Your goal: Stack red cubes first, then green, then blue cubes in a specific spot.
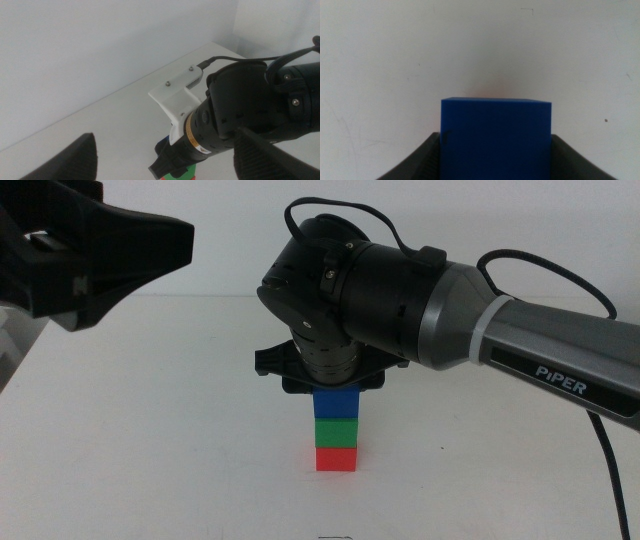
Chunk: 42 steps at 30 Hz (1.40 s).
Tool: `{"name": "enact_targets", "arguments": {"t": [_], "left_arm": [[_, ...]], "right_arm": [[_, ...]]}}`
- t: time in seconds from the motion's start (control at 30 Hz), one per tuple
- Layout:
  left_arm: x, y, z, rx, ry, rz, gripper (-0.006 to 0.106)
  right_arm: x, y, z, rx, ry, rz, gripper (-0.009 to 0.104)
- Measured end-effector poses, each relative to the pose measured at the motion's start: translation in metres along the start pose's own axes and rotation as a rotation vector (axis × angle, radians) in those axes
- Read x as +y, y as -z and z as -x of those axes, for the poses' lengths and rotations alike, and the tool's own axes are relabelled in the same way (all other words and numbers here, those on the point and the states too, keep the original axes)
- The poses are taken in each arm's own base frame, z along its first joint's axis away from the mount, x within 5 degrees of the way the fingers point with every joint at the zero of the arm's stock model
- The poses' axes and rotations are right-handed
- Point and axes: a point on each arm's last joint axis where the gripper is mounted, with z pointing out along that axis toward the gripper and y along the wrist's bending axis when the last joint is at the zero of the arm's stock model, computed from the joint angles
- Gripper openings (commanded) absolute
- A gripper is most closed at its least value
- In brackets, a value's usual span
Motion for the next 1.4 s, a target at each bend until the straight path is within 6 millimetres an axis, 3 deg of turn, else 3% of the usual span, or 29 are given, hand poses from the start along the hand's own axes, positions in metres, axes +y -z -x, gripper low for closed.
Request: {"name": "enact_targets", "arguments": {"t": [0.27, 0.5, 0.63, 0.77, 1.07, 1.4], "left_arm": [[0.000, 0.000, 0.000, 0.000, 0.000, 0.000, 0.094], [0.000, 0.000, 0.000, 0.000, 0.000, 0.000, 0.094], [0.000, 0.000, 0.000, 0.000, 0.000, 0.000, 0.094], [0.000, 0.000, 0.000, 0.000, 0.000, 0.000, 0.094], [0.000, 0.000, 0.000, 0.000, 0.000, 0.000, 0.094], [0.000, 0.000, 0.000, 0.000, 0.000, 0.000, 0.094]], "right_arm": [[-0.001, 0.000, 0.001, -0.009, -0.028, -0.006, 0.063], [-0.002, 0.004, 0.002, -0.014, -0.036, 0.001, 0.066], [-0.009, 0.022, 0.007, -0.046, -0.052, 0.028, 0.066], [-0.023, 0.055, 0.015, -0.107, -0.078, 0.074, 0.066], [-0.074, 0.135, 0.029, -0.289, -0.018, 0.130, 0.066], [-0.175, 0.202, 0.042, -0.427, 0.051, 0.116, 0.066]]}}
